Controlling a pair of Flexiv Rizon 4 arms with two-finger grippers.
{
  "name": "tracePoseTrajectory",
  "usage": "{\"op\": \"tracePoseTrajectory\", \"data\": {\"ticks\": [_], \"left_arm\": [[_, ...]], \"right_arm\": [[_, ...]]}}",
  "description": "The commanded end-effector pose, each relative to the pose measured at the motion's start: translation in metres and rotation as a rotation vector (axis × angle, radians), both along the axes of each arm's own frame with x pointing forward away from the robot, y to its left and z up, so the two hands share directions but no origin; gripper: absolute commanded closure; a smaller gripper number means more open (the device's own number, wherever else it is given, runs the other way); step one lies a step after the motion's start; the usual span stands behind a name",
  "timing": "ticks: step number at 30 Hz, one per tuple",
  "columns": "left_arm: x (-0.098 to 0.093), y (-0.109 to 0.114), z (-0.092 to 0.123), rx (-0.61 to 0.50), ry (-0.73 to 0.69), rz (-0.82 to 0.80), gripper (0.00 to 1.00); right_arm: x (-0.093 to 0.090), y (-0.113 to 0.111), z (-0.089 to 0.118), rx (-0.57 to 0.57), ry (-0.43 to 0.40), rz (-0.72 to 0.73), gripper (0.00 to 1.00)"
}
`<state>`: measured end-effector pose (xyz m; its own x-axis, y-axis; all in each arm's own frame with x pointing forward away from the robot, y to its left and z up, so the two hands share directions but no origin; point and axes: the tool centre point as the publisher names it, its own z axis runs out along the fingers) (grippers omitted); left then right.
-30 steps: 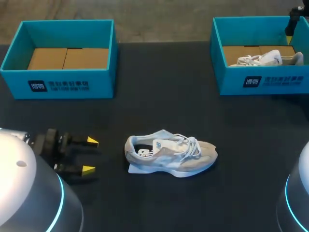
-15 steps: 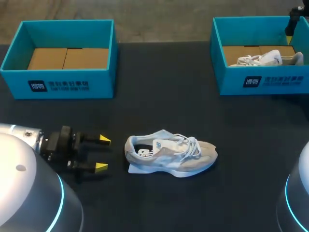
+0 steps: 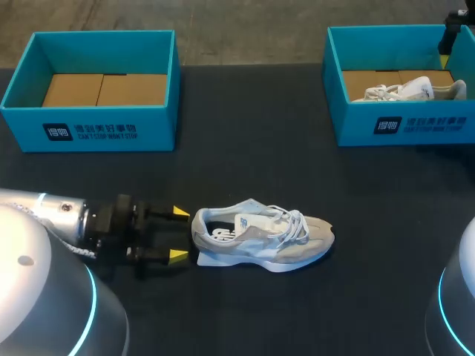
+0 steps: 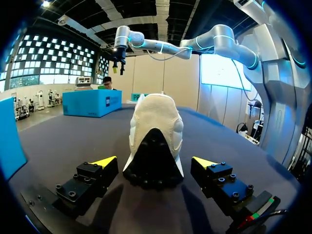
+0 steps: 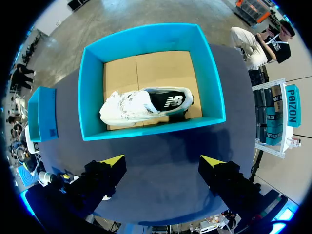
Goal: Take the shoe out of the shoebox, open the shoe tongue, remove and reinsert the insole, then place the shoe into the shoebox
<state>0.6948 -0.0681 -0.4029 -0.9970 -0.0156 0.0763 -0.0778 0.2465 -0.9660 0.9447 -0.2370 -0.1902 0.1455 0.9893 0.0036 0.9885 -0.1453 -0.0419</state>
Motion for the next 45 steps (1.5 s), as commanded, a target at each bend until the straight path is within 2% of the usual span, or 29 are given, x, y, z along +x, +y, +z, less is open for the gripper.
{"op": "tracePoseTrajectory", "data": {"ticks": [1, 16, 27, 45], "left_arm": [[0.001, -0.007, -0.001, -0.004, 0.003, -0.005, 0.0], [-0.005, -0.025, -0.01, -0.01, -0.001, -0.014, 0.0], [-0.006, -0.039, -0.008, -0.021, -0.002, -0.043, 0.0], [0.004, -0.061, -0.013, -0.026, 0.0, -0.053, 0.0]], "right_arm": [[-0.001, 0.0, 0.0, -0.001, -0.002, -0.001, 0.0], [-0.001, 0.0, 0.0, -0.001, -0.002, -0.001, 0.0], [-0.001, 0.0, 0.0, -0.001, -0.002, -0.001, 0.0], [-0.001, 0.0, 0.0, -0.001, -0.002, -0.001, 0.0]]}}
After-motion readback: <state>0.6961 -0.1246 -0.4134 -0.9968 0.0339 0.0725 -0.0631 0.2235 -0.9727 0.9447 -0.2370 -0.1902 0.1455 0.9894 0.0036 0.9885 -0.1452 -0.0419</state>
